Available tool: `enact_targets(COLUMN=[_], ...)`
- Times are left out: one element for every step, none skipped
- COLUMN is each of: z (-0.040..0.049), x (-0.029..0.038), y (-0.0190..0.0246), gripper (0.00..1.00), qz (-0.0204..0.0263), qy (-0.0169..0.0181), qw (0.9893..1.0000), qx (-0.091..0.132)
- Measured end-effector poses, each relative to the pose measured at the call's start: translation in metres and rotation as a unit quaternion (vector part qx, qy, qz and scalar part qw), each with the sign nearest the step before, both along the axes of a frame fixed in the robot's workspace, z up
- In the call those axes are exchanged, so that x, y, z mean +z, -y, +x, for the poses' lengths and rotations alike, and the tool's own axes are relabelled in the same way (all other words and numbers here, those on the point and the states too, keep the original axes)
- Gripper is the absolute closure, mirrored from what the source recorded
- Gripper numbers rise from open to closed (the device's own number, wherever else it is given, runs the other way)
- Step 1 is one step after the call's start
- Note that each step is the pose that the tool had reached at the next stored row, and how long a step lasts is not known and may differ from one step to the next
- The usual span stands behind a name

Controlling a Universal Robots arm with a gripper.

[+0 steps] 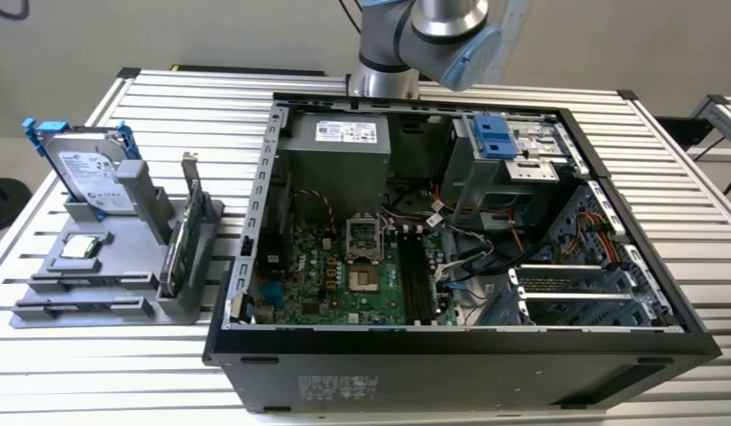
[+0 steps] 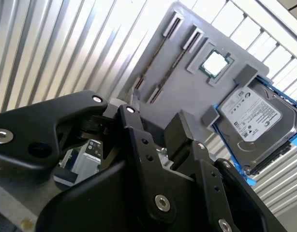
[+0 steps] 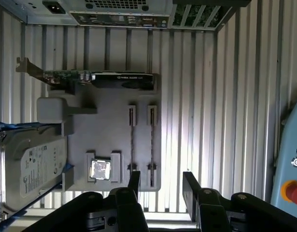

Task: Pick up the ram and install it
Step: 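Pick up the ram and move it above insertion slot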

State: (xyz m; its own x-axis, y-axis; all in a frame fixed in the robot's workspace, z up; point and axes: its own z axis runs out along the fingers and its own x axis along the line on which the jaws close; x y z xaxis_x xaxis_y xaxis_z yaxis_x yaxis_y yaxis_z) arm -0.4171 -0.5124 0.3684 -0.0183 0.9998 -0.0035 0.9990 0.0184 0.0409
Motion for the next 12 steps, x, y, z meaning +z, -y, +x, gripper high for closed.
enact_targets(z=[0.0, 0.0, 0.0, 0.0, 0.0, 0.0, 0.0, 0.0, 0.0, 0.0, 0.0, 0.0], x=[-0.0006, -0.0012, -0.0018, -0.0024, -0.0031, -0.0039, -0.0045, -0.0051, -0.0058, -0.0065, -0.0072, -0.0079], y=[0.0, 0.0, 0.0, 0.0, 0.0, 0.0, 0.0, 0.0, 0.0, 0.0, 0.0, 0.0], gripper=[0.0, 0.0, 0.0, 0.0, 0.0, 0.0, 0.0, 0.0, 0.0, 0.0, 0.0, 0.0], qz=[0.0, 0.0, 0.0, 0.0, 0.0, 0.0, 0.0, 0.0, 0.0, 0.0, 0.0001, 0.0], qy=[-0.0002, -0.0004, -0.0007, -0.001, -0.0013, -0.0016, -0.0019, -0.0023, -0.0028, -0.0033, -0.004, -0.0045], qw=[1.0, 1.0, 0.9999, 0.9999, 0.9999, 0.9998, 0.9997, 0.9996, 0.9996, 0.9995, 0.9994, 0.9992], qx=[0.004, 0.007, 0.01, 0.013, 0.017, 0.02, 0.023, 0.026, 0.03, 0.033, 0.036, 0.039])
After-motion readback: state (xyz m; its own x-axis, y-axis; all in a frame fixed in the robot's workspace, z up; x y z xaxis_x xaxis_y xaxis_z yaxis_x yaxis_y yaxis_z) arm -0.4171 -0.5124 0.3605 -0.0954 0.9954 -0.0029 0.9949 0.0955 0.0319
